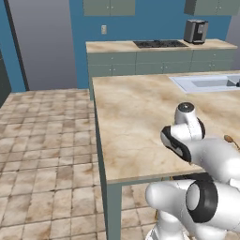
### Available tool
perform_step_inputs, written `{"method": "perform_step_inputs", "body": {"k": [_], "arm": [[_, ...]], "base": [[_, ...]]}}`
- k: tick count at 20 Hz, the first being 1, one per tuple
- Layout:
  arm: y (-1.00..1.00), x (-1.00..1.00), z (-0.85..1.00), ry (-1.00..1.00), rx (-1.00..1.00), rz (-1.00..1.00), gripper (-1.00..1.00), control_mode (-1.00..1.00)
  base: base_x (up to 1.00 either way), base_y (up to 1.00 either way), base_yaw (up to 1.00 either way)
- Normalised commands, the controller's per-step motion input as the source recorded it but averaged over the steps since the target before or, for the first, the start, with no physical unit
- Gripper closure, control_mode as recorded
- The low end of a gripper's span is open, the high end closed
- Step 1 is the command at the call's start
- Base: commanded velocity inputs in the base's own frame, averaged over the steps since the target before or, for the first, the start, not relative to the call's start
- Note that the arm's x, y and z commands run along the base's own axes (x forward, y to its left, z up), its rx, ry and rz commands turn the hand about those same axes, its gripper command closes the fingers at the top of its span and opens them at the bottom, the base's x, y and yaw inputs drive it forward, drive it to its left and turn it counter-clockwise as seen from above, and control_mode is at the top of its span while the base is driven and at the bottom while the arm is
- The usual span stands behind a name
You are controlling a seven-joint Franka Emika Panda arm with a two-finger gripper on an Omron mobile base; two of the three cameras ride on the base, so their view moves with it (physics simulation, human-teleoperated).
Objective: Take the fork and place it on the left side of the plate. Then take the spoon and place it on the right side of the plate. Make sure they're directly next to the plate.
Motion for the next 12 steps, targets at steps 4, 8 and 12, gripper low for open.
{"method": "perform_step_inputs", "body": {"k": [4, 8, 12], "arm": [[-0.33, 0.45, -0.17, 0.03, 0.0, 0.0, 1.0, -1.0], [-0.27, 0.44, -0.23, 0.05, 0.0, 0.0, 1.0, -1.0], [-0.09, 0.39, -0.29, 0.04, -0.03, 0.0, 1.0, -1.0]], "base": [[0.0, 0.0, 0.0], [0.0, 0.0, 0.0], [0.0, 0.0, 0.0]]}}
